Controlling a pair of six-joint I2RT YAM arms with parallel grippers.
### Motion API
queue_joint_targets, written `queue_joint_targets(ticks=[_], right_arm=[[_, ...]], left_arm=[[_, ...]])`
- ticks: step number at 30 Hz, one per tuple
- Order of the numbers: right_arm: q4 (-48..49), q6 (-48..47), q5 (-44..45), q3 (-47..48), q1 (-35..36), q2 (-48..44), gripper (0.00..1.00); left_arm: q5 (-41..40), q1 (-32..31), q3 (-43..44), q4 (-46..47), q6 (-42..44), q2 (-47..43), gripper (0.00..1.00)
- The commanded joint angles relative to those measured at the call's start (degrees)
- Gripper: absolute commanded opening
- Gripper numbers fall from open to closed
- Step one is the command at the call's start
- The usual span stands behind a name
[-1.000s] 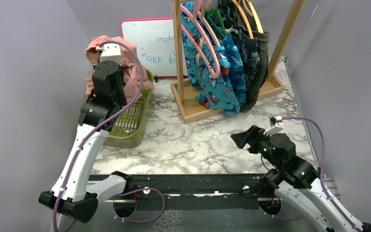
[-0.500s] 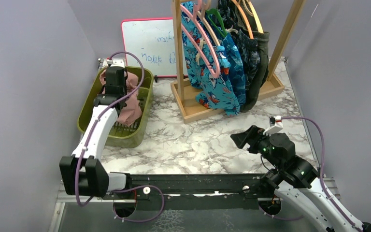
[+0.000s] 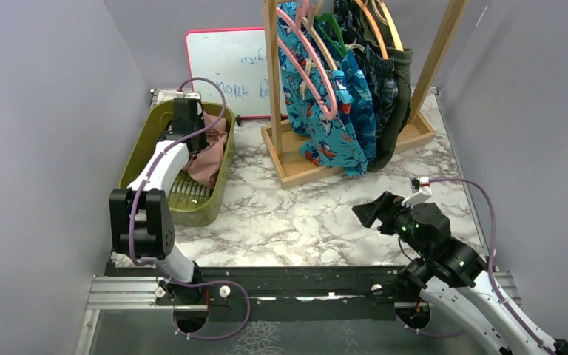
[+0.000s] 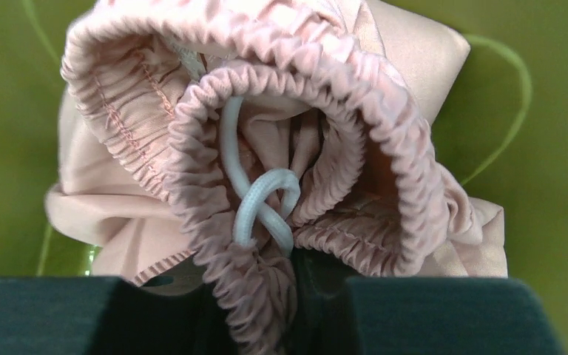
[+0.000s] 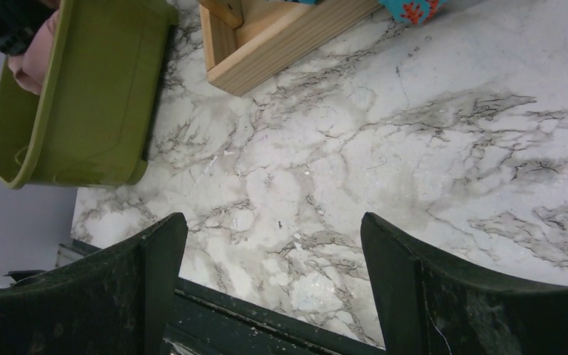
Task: Remove the shorts from the hanger
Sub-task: Place the shorts in the basket.
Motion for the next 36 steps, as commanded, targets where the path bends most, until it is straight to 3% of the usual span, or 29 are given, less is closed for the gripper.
queue_joint_targets(ticks=[1, 4, 6, 9, 14, 16, 22, 27, 29, 33, 36], right_arm=[[1.0, -1.1, 0.9, 0.5, 0.1, 0.3, 0.89], [1.4, -0.9, 1.0, 0.0, 0.1, 0.0, 0.89], [1.4, -0.9, 0.8, -0.1, 0.1, -0.1, 0.89], [1.0, -0.9, 0.7, 0.4, 0.1, 0.0, 0.89], [1.0, -0.9, 0.9, 0.4, 0.0, -0.3, 0.89], [1.1, -0.7, 0.8, 0.2, 0.0, -0.2, 0.89], [1.0, -0.7, 0.9, 0.3, 0.0, 0.2, 0.89], [0.8, -0.5, 0.9, 0.3, 0.1, 0.4, 0.89], [0.7, -0.4, 1.0, 0.4, 0.1, 0.2, 0.89], [0.0, 0.0, 0.8, 0.8, 0.1, -0.2, 0.89], [-0.3, 0.2, 0.7, 0.9, 0.1, -0.7, 0.89]], left_arm=[[4.5, 0.7, 0.5, 2.6, -0.9, 2.9, 0.35], [5.1, 0.9, 1.9, 0.5, 0.1, 5.3, 0.55], [5.1, 0.9, 3.3, -1.1, -0.1, 5.8, 0.61], [3.7, 1.0, 2.3, -0.3, -1.2, 3.3, 0.79], [2.9, 1.1, -1.9, 3.2, -1.9, -3.8, 0.96], [2.4, 1.1, -3.4, 4.8, -2.1, -6.5, 0.99], [1.5, 1.1, -7.4, 8.8, -2.3, -11.3, 0.98], [8.5, 1.1, -5.8, 6.4, -1.5, -7.4, 0.81], [11.6, 1.1, -3.0, 3.2, -1.1, -3.9, 0.68], [12.7, 1.1, 0.2, -0.6, -0.6, 0.2, 0.61], [10.5, 1.1, -0.2, 0.3, -1.5, -2.0, 0.54]])
